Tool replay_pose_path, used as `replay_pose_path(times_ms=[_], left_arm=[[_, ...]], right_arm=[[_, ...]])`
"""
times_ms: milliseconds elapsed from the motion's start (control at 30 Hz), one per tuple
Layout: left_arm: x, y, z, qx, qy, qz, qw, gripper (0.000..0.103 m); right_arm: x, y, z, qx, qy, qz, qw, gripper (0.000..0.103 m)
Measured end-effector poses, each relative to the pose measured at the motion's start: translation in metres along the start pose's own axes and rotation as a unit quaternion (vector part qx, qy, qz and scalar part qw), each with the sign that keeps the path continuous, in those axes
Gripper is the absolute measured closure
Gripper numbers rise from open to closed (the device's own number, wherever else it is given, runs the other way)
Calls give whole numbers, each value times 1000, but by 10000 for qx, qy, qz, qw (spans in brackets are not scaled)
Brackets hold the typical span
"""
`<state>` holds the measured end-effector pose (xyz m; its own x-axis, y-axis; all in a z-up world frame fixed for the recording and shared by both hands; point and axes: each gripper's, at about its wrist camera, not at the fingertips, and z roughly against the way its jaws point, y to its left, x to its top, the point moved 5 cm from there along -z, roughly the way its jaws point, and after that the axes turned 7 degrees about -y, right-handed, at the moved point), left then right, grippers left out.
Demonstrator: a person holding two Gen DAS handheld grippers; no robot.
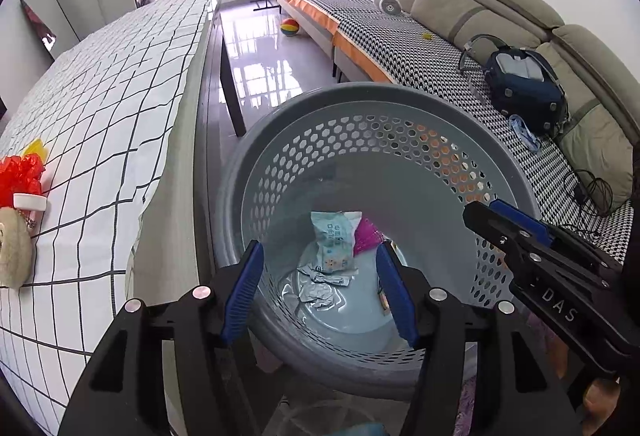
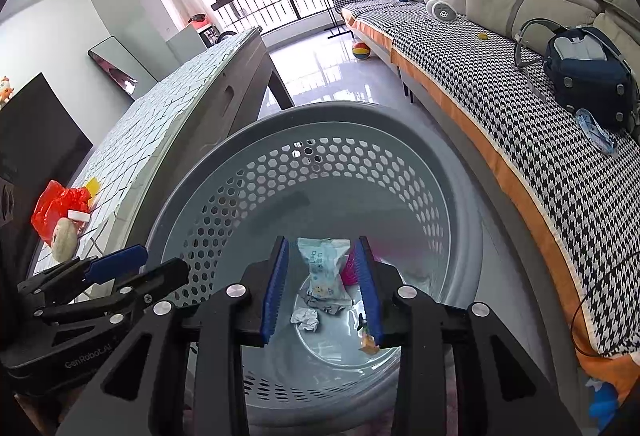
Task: Collect trash
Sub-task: 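Move both tools back over the table toward the plush toy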
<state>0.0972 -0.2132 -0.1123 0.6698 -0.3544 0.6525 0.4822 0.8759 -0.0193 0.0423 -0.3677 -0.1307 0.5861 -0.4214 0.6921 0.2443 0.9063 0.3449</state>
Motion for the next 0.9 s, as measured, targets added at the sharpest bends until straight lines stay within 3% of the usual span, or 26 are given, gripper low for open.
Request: replay_pose_path(times_ms=[500, 900], left_arm=[[7, 24, 50, 71, -509, 252, 9984, 35], [3, 70, 103, 302, -967, 607, 9930, 33]], right_arm=[[4, 20, 27, -137, -208, 145, 9996, 61], [8, 87, 55, 187, -466, 565, 9971, 54]])
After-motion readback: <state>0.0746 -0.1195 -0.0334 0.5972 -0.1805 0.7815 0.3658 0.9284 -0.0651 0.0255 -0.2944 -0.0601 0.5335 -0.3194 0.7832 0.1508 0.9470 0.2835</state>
